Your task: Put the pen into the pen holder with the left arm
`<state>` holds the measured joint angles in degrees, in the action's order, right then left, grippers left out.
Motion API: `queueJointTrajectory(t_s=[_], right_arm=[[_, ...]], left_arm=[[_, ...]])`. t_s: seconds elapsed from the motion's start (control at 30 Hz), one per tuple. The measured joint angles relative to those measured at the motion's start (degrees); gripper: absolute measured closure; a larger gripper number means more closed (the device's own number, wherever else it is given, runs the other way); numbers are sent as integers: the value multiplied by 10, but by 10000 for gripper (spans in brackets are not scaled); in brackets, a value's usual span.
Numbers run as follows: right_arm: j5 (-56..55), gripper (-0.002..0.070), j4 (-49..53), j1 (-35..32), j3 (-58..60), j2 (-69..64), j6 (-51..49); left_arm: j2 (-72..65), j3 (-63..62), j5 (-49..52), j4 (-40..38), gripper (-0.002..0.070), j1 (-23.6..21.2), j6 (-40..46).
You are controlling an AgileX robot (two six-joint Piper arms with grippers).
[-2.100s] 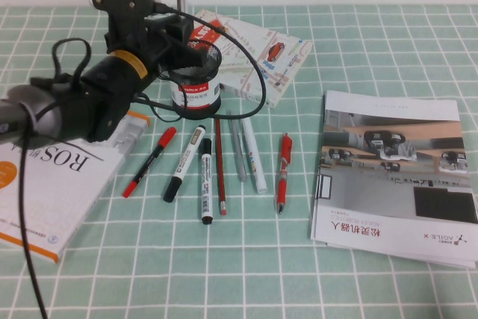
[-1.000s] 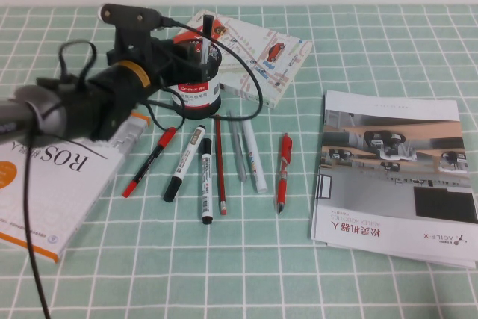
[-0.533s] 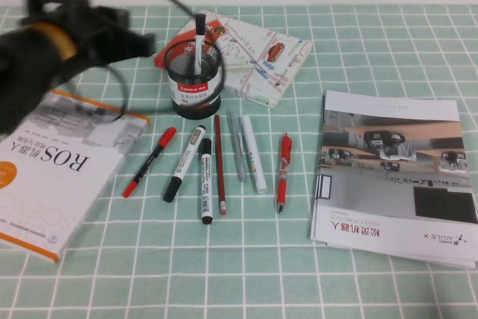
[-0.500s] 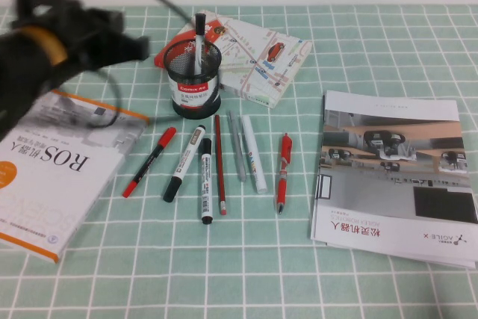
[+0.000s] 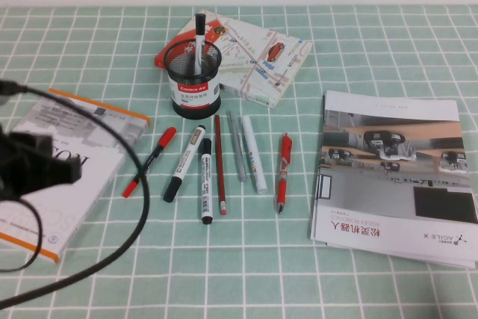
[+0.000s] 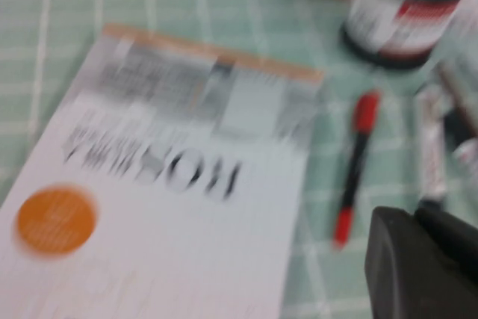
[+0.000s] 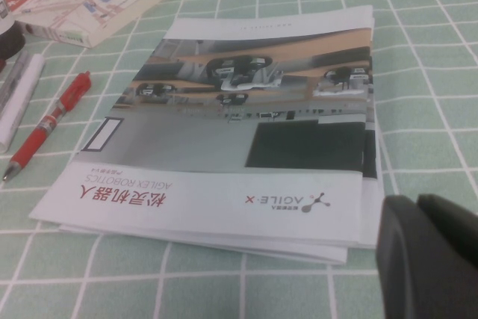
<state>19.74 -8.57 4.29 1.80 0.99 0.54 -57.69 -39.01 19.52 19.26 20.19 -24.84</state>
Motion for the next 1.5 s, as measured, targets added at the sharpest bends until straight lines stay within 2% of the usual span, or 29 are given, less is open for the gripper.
queueJointTrajectory(t_s=[0.2,0.47,0.6,0.8,0.9,1.23,1.5], right_arm=[[0,696,0,0,0,0,0],[0,696,0,0,0,0,0],[0,696,0,0,0,0,0],[0,696,0,0,0,0,0],[0,696,0,0,0,0,0],[0,696,-1,0,0,0,0],[0,696,-1,0,0,0,0]], left_arm=[[3,0,78,14,675,0,-9],[14,3,61,13,675,0,-11],[77,20,38,-3,675,-1,4],[214,119,-84,-105,675,-40,147],[286,191,-132,-134,675,-58,182],[512,335,-128,-164,675,-98,200],[582,400,-110,-170,675,-98,201]])
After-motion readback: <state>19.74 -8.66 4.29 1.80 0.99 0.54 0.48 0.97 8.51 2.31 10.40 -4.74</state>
